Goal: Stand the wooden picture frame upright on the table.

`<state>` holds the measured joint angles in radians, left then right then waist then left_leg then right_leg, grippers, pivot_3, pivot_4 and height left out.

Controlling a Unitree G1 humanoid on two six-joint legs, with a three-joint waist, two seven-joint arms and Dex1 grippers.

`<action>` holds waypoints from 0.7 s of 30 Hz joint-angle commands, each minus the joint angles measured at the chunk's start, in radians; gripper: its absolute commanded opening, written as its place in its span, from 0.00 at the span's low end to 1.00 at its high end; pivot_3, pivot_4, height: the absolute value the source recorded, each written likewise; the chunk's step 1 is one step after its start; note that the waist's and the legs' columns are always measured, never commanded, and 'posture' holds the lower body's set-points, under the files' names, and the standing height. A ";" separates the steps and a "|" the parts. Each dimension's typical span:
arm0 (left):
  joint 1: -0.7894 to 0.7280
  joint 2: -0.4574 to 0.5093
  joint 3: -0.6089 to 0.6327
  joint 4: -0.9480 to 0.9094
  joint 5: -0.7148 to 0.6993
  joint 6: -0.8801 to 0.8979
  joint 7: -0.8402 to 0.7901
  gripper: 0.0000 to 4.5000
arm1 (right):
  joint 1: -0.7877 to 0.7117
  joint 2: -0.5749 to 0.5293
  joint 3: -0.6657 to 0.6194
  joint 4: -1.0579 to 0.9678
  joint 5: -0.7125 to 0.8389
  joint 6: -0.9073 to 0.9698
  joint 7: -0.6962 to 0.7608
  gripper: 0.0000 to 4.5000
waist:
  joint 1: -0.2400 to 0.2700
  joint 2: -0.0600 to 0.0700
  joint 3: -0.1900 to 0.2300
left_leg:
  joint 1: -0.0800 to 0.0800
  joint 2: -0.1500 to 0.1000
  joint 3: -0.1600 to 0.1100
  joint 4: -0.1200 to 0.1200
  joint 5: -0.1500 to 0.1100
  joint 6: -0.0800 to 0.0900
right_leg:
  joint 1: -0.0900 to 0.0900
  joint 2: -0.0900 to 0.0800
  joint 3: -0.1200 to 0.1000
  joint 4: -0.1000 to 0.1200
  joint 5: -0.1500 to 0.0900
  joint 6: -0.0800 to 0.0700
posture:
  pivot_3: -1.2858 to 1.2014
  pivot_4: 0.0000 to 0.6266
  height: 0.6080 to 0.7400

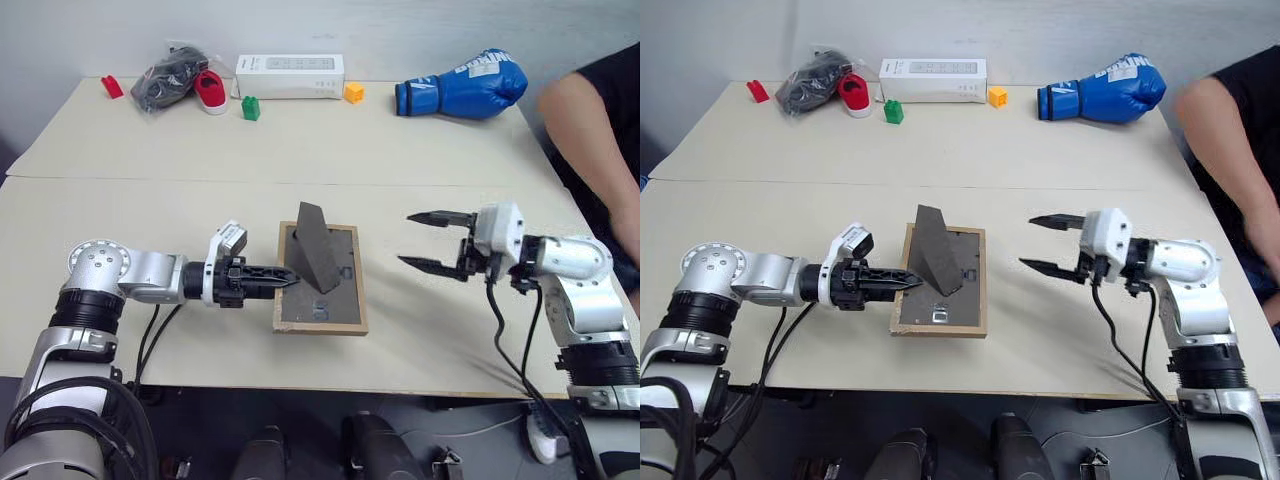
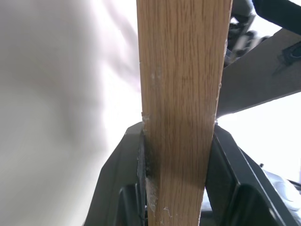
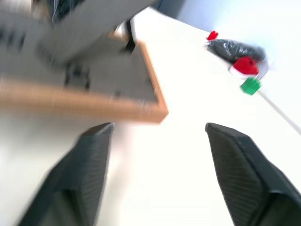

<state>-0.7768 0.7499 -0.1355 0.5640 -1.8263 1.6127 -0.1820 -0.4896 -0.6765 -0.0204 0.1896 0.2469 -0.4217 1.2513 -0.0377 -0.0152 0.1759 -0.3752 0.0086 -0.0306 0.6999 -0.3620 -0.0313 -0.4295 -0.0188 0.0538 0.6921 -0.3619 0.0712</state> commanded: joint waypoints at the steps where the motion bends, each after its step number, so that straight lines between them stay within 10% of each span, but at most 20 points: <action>1: -0.038 0.006 -0.033 0.015 -0.098 0.002 -0.024 0.28 | -0.068 0.043 0.048 0.124 -0.204 -0.408 -0.097 1.00 | -0.007 0.000 0.000 | 0.000 0.000 0.000 0.000 0.000 0.000 | 0.000 0.000 0.000 0.000 0.000 0.000 | 0.52 0.24 1.00; 8: -0.072 -0.010 -0.077 0.055 -0.146 0.002 -0.003 0.28 | -0.188 0.152 0.103 0.296 -0.432 -0.635 -0.371 1.00 | -0.022 0.000 0.000 | 0.001 0.000 -0.001 0.003 0.001 -0.002 | -0.001 0.000 0.000 0.003 0.000 0.000 | 0.52 0.24 1.00; 18: -0.089 -0.080 0.007 0.087 -0.146 -0.040 0.076 0.28 | -0.171 0.145 0.166 0.274 -0.414 -0.701 -0.510 0.39 | -0.022 0.000 0.000 | 0.001 -0.002 -0.002 0.007 0.001 -0.002 | -0.001 0.000 -0.001 0.004 0.000 0.000 | 0.52 0.24 1.00; 21: -0.044 -0.074 0.043 -0.015 -0.146 -0.098 0.138 0.35 | -0.167 0.140 0.184 0.252 -0.371 -0.672 -0.508 0.37 | -0.024 0.000 0.000 | 0.001 -0.006 -0.012 0.007 0.001 -0.002 | -0.001 0.000 -0.001 0.004 0.000 0.000 | 0.52 0.24 1.00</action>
<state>-0.8260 0.6735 -0.1417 0.6393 -1.9646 1.5839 -0.0864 -0.6576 -0.5518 0.1496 0.5019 -0.2164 -1.1106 0.7716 -0.0620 -0.0150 0.1758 -0.3736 0.0015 -0.0461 0.7057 -0.3604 -0.0333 -0.4306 -0.0187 0.0541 0.6962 -0.3619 0.0712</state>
